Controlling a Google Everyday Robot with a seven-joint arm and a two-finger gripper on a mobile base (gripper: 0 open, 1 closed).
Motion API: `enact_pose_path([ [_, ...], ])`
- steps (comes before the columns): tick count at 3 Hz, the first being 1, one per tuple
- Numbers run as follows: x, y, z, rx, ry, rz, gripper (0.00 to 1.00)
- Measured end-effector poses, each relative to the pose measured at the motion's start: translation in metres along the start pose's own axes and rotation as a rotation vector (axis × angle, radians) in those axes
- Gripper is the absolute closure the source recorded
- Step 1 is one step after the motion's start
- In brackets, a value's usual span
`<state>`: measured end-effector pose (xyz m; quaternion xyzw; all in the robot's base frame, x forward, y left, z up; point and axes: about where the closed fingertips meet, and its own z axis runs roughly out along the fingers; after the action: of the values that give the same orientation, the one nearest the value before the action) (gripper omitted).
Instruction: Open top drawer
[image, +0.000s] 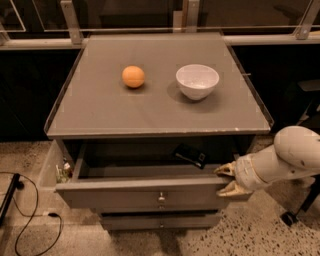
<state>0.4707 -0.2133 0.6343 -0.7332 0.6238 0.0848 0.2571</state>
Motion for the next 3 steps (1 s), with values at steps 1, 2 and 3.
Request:
enact_pose_path([
  [1, 0.000, 0.000, 0.000, 0.000, 0.000, 0.000, 0.58],
  [2, 0.000, 0.000, 0.000, 0.000, 0.000, 0.000, 0.35],
  [3, 0.005, 0.013, -0.002, -0.042, -0.027, 0.024, 0.11],
])
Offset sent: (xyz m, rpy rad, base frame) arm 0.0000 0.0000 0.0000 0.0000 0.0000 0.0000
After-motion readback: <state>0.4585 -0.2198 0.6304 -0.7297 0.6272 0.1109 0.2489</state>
